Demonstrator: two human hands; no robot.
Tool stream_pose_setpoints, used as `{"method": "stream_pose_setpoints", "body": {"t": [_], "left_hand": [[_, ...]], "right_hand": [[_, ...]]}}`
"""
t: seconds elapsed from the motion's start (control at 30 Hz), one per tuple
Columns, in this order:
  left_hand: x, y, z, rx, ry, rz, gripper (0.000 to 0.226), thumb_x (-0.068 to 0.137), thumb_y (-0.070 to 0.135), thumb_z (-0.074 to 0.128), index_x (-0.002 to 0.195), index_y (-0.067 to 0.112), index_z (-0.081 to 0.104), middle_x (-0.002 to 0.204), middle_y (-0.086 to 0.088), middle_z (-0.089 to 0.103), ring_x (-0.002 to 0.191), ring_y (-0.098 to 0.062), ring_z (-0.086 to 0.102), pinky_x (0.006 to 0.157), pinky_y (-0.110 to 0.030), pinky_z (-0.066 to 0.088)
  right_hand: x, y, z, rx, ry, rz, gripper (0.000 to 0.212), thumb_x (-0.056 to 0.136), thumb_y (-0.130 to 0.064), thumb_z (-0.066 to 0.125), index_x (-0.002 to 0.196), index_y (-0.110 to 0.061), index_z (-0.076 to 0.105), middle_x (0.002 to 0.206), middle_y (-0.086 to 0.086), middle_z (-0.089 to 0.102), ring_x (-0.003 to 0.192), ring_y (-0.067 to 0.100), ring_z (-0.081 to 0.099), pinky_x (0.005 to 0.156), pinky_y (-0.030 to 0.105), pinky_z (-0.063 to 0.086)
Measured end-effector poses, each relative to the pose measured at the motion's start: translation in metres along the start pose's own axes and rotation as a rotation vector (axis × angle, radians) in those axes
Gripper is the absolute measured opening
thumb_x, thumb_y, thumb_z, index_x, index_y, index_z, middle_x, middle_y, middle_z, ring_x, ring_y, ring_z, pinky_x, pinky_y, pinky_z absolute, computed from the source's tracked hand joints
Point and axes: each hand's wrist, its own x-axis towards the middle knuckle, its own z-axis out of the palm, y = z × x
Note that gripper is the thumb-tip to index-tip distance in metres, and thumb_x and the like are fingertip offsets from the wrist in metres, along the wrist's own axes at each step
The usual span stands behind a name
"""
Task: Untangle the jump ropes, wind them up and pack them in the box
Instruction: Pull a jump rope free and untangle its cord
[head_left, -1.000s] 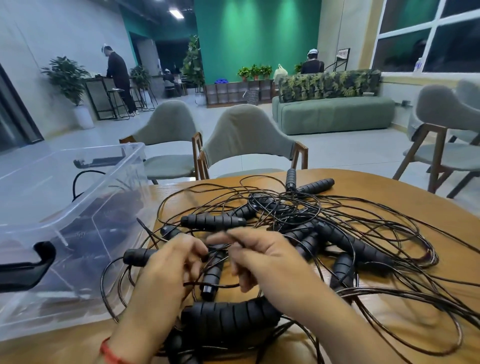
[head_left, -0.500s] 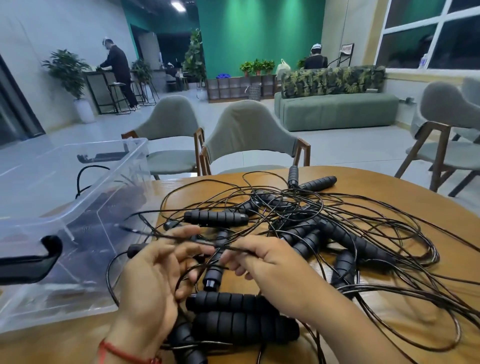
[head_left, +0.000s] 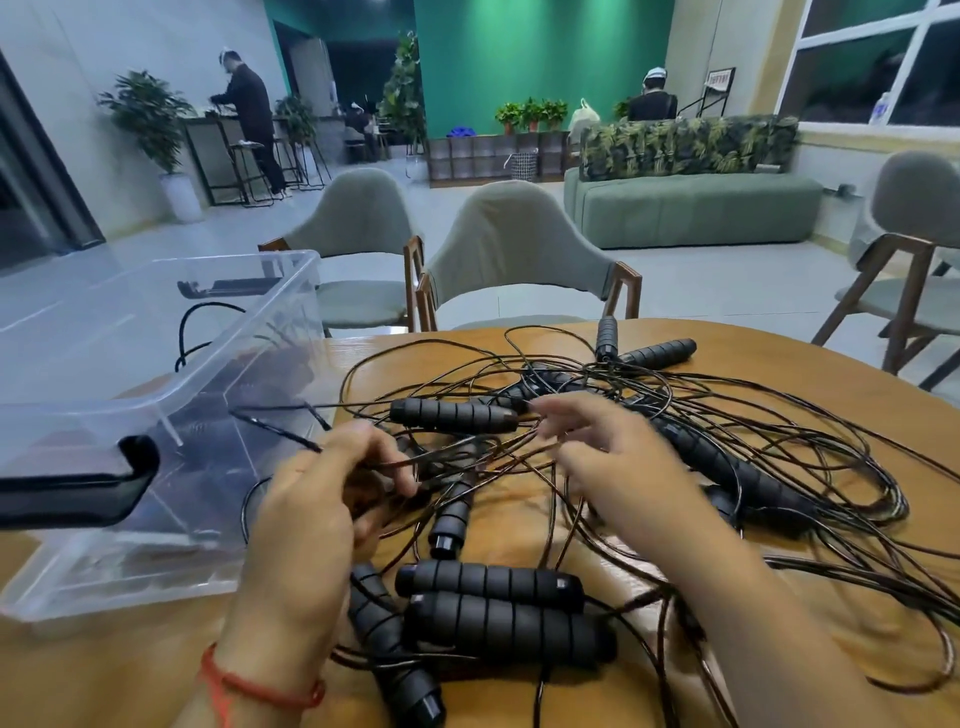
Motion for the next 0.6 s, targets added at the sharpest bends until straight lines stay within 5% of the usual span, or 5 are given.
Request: {"method": "stream_pose_setpoints", "body": {"t": [0.07,0.13,0.3,0.43,0.6], "left_hand": [[-0.001,0.005,-0.008,0.002,-0.014,0.037,0.042,0.107,0.024,0.046,0.071,0.017,0.065,0.075,-0.016,0.066,0.046,-0.009,0.044,0.038,-0.015,0.027],[-0.002,0.008,-0.011,0.006,-0.038,0.064,0.038,0.109,0.015,0.040,0.078,0.013,0.062,0.074,-0.020,0.064,0.046,-0.007,0.047,0.038,-0.014,0.029],[0.002,0.007,-0.016,0.015,-0.035,0.067,0.036,0.099,0.003,0.035,0.079,0.016,0.062,0.068,-0.025,0.060,0.047,-0.013,0.037,0.040,-0.018,0.027],[-0.001,0.007,-0.013,0.088,-0.029,0.100,0.032,0.092,-0.004,0.032,0.080,0.007,0.060,0.067,-0.026,0.059,0.049,-0.011,0.045,0.046,-0.019,0.038],[-0.001,0.006,-0.014,0.153,-0.024,0.110,0.033,0.085,-0.009,0.032,0.076,0.005,0.060,0.066,-0.024,0.058,0.055,-0.014,0.048,0.052,-0.021,0.041]], "right_hand": [[0.008,0.012,-0.008,-0.377,0.199,0.115,0.029,0.098,-0.038,0.062,0.126,-0.041,0.068,0.101,-0.014,0.071,0.091,0.010,0.069,0.078,0.037,0.060],[0.008,0.020,-0.006,-0.634,0.149,0.199,0.033,0.098,-0.053,0.063,0.128,-0.040,0.067,0.106,-0.016,0.071,0.093,0.006,0.063,0.076,0.032,0.053],[0.006,0.017,0.002,-0.791,0.173,0.178,0.027,0.099,-0.043,0.064,0.126,-0.041,0.068,0.108,-0.015,0.070,0.091,0.012,0.061,0.068,0.030,0.043],[0.009,0.022,0.002,-0.620,0.223,0.112,0.013,0.100,-0.034,0.063,0.112,-0.037,0.068,0.099,-0.016,0.068,0.091,0.009,0.066,0.068,0.029,0.046],[0.009,0.008,-0.006,0.006,0.334,-0.031,0.011,0.104,-0.025,0.068,0.109,-0.034,0.068,0.095,-0.009,0.072,0.077,0.009,0.075,0.071,0.037,0.067]]}}
